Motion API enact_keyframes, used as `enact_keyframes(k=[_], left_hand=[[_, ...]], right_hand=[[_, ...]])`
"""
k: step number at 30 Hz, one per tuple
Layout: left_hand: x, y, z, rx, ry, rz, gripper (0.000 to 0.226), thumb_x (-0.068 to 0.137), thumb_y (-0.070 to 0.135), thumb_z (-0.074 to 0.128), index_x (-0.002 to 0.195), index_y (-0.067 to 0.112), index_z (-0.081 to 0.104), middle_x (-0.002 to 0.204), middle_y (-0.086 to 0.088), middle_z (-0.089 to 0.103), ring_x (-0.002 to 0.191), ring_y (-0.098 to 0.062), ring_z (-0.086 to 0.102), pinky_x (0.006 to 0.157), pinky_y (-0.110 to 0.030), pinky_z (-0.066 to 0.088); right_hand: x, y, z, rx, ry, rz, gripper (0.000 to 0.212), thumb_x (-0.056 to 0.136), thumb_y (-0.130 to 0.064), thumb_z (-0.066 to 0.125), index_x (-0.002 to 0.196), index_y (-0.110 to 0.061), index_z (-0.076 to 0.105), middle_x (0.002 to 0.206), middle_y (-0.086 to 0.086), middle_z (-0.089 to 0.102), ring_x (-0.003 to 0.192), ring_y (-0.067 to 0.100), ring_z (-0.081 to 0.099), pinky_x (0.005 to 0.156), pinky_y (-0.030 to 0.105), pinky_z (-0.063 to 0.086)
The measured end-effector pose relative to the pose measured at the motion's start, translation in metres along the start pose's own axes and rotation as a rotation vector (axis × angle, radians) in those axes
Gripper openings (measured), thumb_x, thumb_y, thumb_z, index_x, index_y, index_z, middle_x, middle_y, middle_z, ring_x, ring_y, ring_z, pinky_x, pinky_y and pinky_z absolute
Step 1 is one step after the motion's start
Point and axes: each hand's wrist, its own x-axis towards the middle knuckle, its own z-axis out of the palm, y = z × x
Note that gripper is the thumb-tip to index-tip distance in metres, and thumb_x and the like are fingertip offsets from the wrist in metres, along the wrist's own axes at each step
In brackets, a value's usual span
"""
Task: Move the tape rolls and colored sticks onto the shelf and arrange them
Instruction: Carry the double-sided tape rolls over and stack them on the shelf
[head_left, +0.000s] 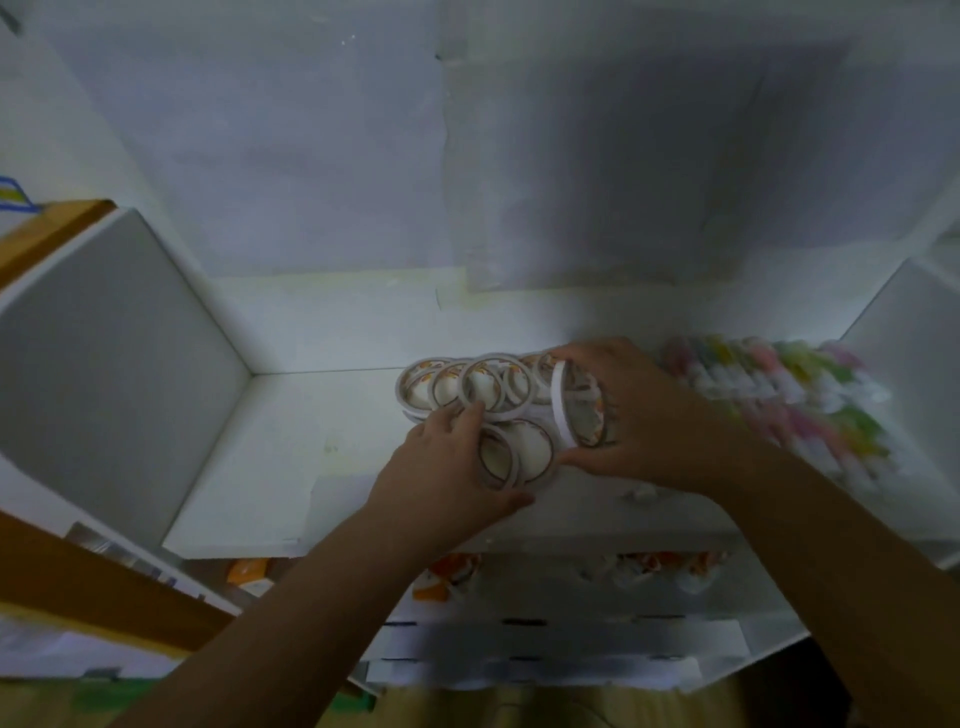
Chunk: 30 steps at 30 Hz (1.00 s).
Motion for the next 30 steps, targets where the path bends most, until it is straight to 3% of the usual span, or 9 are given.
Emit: enact_keyframes(k=[3,10,15,19,23,30], left_hand=[[0.002,0.003,0.002,0.044,-0.005,-0.006,0.110,0.068,0.079,0.063,0.153,0.028,0.016,0.156,-0.004,0.031,0.137,-0.027,0.038,0.109,-0.043,0.041],[0.006,0.000,0.001,0.066,0.001,-0.003,0.105,0.070,0.077,0.063,0.152,0.028,0.019,0.147,-0.002,0.045,0.127,-0.024,0.050,0.100,-0.039,0.049],[0.005,-0.001,-0.003,0.034,0.027,-0.013,0.098,0.074,0.073,0.059,0.153,0.029,0.021,0.146,-0.002,0.046,0.127,-0.024,0.049,0.100,-0.037,0.047],[-0.007,-0.011,-0.013,-0.022,0.111,-0.013,0.093,0.076,0.064,0.063,0.153,0.032,0.021,0.148,-0.001,0.040,0.132,-0.023,0.040,0.103,-0.037,0.042],[-0.025,-0.029,-0.025,-0.037,0.183,-0.008,0.089,0.076,0.059,0.065,0.151,0.036,0.025,0.143,0.000,0.041,0.128,-0.021,0.041,0.100,-0.036,0.042],[-0.065,-0.072,-0.042,-0.056,0.228,0.001,0.083,0.075,0.060,0.060,0.149,0.043,0.025,0.139,0.006,0.037,0.123,-0.015,0.043,0.092,-0.025,0.041]], right_hand=[[-0.025,0.001,-0.005,-0.018,0.055,0.105,0.093,0.068,-0.053,0.083,0.145,-0.042,0.031,0.131,-0.014,0.034,0.113,-0.003,0.037,0.093,0.014,0.038],[-0.062,0.000,0.003,-0.160,0.040,0.176,0.092,0.070,-0.058,0.077,0.147,-0.041,0.029,0.131,-0.011,0.033,0.113,0.013,0.046,0.086,0.029,0.051],[-0.061,-0.007,0.011,-0.151,0.047,0.226,0.093,0.070,-0.058,0.076,0.147,-0.038,0.028,0.133,-0.007,0.031,0.113,0.018,0.048,0.089,0.036,0.051],[-0.050,-0.016,0.020,-0.159,0.074,0.241,0.091,0.070,-0.055,0.077,0.147,-0.032,0.034,0.129,-0.003,0.035,0.110,0.014,0.044,0.086,0.024,0.039],[-0.036,-0.033,0.032,-0.109,0.071,0.239,0.097,0.072,-0.066,0.069,0.152,-0.028,0.031,0.136,-0.001,0.041,0.122,0.018,0.045,0.096,0.028,0.041],[-0.014,-0.089,0.044,-0.120,-0.017,0.190,0.087,0.078,-0.068,0.064,0.151,-0.042,0.026,0.136,-0.008,0.038,0.119,0.013,0.046,0.085,0.020,0.038]])
